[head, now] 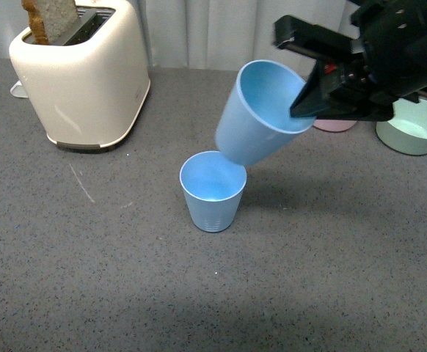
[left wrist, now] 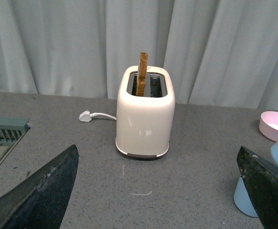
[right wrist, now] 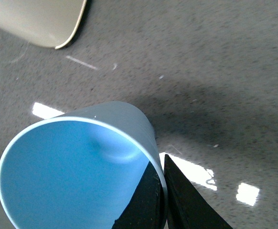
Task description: Stack blue cups with both arms
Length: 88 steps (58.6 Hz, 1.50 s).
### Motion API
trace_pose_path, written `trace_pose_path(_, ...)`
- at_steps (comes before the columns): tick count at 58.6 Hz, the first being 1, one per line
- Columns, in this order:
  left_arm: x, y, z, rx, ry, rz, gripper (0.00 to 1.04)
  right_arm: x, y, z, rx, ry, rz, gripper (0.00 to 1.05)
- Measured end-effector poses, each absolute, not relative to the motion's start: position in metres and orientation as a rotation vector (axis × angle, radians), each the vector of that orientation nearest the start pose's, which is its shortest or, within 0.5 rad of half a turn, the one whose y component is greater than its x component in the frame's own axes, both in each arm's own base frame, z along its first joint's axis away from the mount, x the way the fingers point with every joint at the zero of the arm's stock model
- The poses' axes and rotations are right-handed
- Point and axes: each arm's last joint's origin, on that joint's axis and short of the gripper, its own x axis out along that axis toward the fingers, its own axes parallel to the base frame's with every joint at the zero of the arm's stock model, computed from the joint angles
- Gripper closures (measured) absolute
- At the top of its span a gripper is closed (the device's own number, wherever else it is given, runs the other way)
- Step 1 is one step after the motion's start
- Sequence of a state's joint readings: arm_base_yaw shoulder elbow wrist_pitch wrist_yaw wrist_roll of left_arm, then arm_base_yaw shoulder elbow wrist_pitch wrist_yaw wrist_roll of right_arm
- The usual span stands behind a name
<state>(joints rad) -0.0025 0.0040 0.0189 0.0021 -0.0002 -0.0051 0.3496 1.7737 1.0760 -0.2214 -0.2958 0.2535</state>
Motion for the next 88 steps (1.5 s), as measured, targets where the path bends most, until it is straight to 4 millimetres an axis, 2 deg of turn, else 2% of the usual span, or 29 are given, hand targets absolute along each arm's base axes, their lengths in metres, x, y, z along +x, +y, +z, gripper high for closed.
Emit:
trace_pose_path(10,0.097,0.000,0.170,-0.005,-0.017,-0.003,0.07,0.333,0.151,0.171,0.160,1.026,0.487,1.04)
trace_pose_path(30,0.097,0.000,0.170,-0.005,-0.017,-0.003,0.07,0.338,0.160,0.162,0.144,1.050,0.484,1.03)
trace_pose_path(44,0.097,0.000,0.170,-0.005,-0.017,-0.003,0.07,0.341,0.161,0.164,0.145,1.013,0.476,0.63)
trace_pose_path(56,0.097,0.000,0.170,-0.005,-0.017,-0.003,0.07,0.339,0.149,0.179,0.177,0.921,0.441,0.25)
trace_pose_path(61,0.097,0.000,0.170,-0.005,-0.017,-0.003,0.07,0.337,0.143,0.168,0.036,0.612,0.265,0.35)
trace_pose_path(67,0.097,0.000,0.170,-0.005,-0.016,0.000,0.07,0.312,0.117,0.152,-0.032,0.289,0.054,0.52)
trace_pose_path(72,0.097,0.000,0.170,-0.005,-0.016,0.001,0.07,0.284,0.087,0.170,0.012,0.049,0.004,0.71)
trace_pose_path(78,0.097,0.000,0.170,-0.004,-0.016,-0.002,0.07,0.265,0.070,0.180,0.022,-0.023,0.000,0.87)
trace_pose_path(84,0.097,0.000,0.170,-0.005,-0.016,-0.003,0.07,0.245,0.054,0.165,0.005,0.001,-0.001,1.04)
trace_pose_path(88,0.097,0.000,0.170,-0.005,-0.015,-0.003,0.07,0.232,0.046,0.158,-0.004,0.030,0.004,1.04)
